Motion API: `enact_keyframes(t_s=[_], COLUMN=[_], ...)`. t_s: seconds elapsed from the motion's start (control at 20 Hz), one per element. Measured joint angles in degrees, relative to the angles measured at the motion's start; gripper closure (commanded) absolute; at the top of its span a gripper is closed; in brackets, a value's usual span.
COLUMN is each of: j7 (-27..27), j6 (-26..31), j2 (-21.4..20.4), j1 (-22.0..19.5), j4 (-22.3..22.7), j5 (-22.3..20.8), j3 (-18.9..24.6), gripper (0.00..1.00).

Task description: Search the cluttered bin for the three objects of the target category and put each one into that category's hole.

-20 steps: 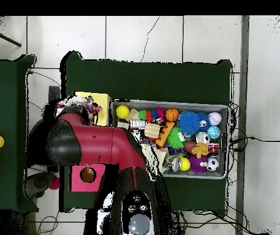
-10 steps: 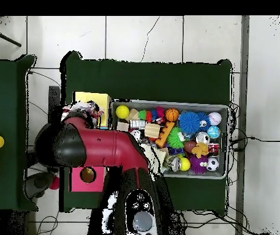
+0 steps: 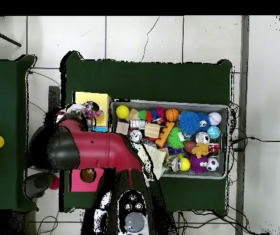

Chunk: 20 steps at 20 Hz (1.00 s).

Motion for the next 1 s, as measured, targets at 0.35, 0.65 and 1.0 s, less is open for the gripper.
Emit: enact_keyframes(t_s=[0.35, 0.65, 1.0], j7=[0.0, 0.0, 0.0], j6=[0.0, 0.1, 0.1], j2=[0.1, 0.1, 0.1], j1=[4.6, 6.9, 6.3], j4=[-1.0, -2.0, -2.2], j5=[0.4, 1.4, 2.2], j3=[-1.5, -2.0, -1.9], gripper=[1.0, 1.0, 1.0])
